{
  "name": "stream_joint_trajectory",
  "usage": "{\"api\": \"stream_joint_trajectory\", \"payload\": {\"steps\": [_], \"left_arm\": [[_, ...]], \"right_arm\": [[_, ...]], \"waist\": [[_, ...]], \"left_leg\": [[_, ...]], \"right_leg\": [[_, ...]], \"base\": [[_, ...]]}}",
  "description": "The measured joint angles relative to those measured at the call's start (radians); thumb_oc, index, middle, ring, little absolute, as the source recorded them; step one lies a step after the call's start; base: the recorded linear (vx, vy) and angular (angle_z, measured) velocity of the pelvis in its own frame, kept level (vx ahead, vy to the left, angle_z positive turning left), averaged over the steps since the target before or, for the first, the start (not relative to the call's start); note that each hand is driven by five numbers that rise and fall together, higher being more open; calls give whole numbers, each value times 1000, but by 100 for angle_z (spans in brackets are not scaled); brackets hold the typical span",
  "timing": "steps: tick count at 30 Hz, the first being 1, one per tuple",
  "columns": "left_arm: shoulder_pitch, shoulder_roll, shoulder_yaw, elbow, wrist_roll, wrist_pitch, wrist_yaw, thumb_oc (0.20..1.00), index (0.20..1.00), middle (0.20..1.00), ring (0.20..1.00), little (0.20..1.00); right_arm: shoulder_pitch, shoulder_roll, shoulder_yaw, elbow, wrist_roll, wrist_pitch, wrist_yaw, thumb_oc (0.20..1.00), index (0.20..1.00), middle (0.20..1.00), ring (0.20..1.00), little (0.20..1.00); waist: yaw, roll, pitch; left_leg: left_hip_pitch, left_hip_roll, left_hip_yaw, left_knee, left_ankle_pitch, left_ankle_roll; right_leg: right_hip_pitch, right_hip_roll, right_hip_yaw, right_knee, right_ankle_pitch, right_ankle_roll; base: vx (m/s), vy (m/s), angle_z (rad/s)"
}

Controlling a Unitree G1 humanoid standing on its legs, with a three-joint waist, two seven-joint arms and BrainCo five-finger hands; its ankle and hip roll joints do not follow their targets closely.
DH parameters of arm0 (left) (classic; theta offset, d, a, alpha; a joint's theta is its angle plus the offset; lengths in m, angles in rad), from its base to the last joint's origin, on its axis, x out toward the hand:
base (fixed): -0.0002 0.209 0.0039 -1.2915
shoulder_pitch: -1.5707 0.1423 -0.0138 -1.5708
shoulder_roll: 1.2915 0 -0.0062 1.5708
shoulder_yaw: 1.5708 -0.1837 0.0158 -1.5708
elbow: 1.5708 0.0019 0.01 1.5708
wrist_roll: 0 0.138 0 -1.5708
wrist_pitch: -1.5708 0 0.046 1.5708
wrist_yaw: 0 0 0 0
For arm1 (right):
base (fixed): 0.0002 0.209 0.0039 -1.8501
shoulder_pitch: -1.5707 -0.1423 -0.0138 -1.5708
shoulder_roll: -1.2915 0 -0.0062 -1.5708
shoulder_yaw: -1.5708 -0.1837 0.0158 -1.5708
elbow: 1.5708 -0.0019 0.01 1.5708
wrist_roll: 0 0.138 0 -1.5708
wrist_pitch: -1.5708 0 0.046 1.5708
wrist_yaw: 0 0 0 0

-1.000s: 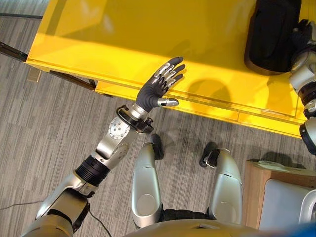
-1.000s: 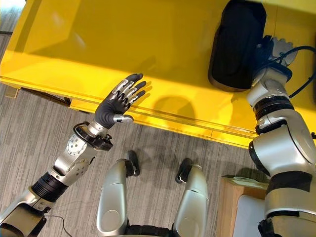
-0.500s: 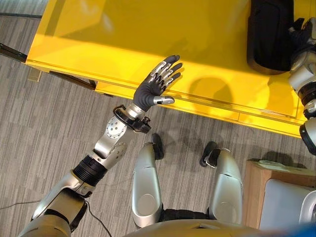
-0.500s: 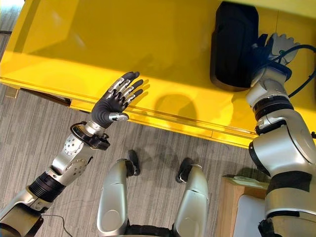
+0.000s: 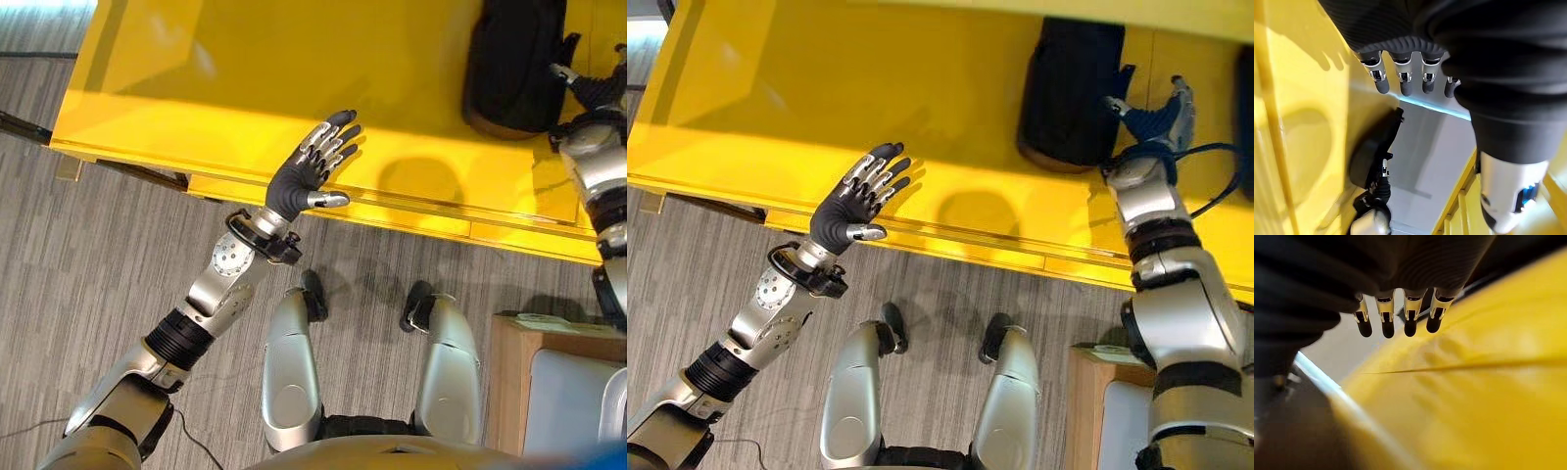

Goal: Move parts from the plastic box to the shelf.

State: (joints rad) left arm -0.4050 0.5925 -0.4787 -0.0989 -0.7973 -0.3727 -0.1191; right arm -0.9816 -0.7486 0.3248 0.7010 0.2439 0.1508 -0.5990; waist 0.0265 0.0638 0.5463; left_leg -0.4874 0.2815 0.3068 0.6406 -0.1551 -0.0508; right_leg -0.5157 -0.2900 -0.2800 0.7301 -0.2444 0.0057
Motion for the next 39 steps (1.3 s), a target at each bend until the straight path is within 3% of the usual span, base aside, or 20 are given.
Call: {"api": "stream_joint_trajectory", "payload": {"steps": [3,9,18,23,27,30,32,35,39], "left_arm": [[89,-73,90,-47,28,17,16,1000,1000,1000,1000,1000],[78,-83,97,-54,93,76,13,1000,1000,1000,1000,1000],[92,-82,98,-78,113,114,8,1000,1000,1000,1000,1000],[128,-73,125,-78,112,129,8,1000,1000,1000,1000,1000],[282,-85,201,-88,111,131,2,1000,1000,1000,1000,1000],[423,-111,275,-104,103,148,-44,1000,1000,1000,1000,1000],[481,-116,291,-111,65,156,-123,1000,1000,1000,1000,1000],[541,-114,295,-113,17,159,-261,1000,1000,1000,1000,1000],[539,-73,247,-109,3,170,-465,1000,1000,1000,1000,1000]], "right_arm": [[279,55,-105,-424,4,-15,-60,1000,1000,1000,1000,1000],[355,140,-128,-516,-43,-4,-122,1000,1000,1000,1000,1000],[351,140,-198,-561,-187,52,-152,1000,1000,1000,1000,1000],[388,140,-171,-673,-429,60,-138,1000,1000,1000,1000,1000],[749,194,-153,-854,-422,4,-59,1000,1000,1000,1000,1000],[1023,204,-143,-910,-321,-62,85,1000,1000,1000,1000,1000],[1125,246,-164,-914,-267,-103,187,1000,1000,1000,1000,1000],[1235,232,-168,-914,-180,-122,329,1000,1000,1000,1000,1000],[1224,220,-144,-859,-123,-123,449,1000,1000,1000,1000,1000]], "waist": [[-43,-1,0],[-92,-2,0],[-90,-2,-1],[-91,-2,-1],[-109,-2,-8],[-143,2,-90],[-154,-3,-142],[-176,-12,-240],[-186,-30,-285]], "left_leg": [[52,0,21,-33,1,-2],[114,6,42,-65,3,-7],[193,6,53,-107,11,-19],[207,5,66,-110,10,-19],[319,-19,90,-227,39,-27],[380,-38,120,-340,80,-35],[448,-50,139,-420,99,-41],[508,-80,153,-510,127,-40],[543,-104,179,-543,128,-36]], "right_leg": [[42,14,8,-39,10,8],[86,32,26,-69,23,8],[157,44,25,-103,25,8],[158,44,35,-102,25,7],[247,58,47,-189,44,19],[288,71,47,-278,76,29],[342,80,46,-336,90,34],[389,83,43,-400,106,53],[426,78,52,-463,141,75]], "base": [[26,46,-13],[52,23,-11],[80,2,-3],[56,38,-6],[71,125,-8],[99,168,-14],[73,182,-18],[60,180,-3],[62,254,-9]]}}
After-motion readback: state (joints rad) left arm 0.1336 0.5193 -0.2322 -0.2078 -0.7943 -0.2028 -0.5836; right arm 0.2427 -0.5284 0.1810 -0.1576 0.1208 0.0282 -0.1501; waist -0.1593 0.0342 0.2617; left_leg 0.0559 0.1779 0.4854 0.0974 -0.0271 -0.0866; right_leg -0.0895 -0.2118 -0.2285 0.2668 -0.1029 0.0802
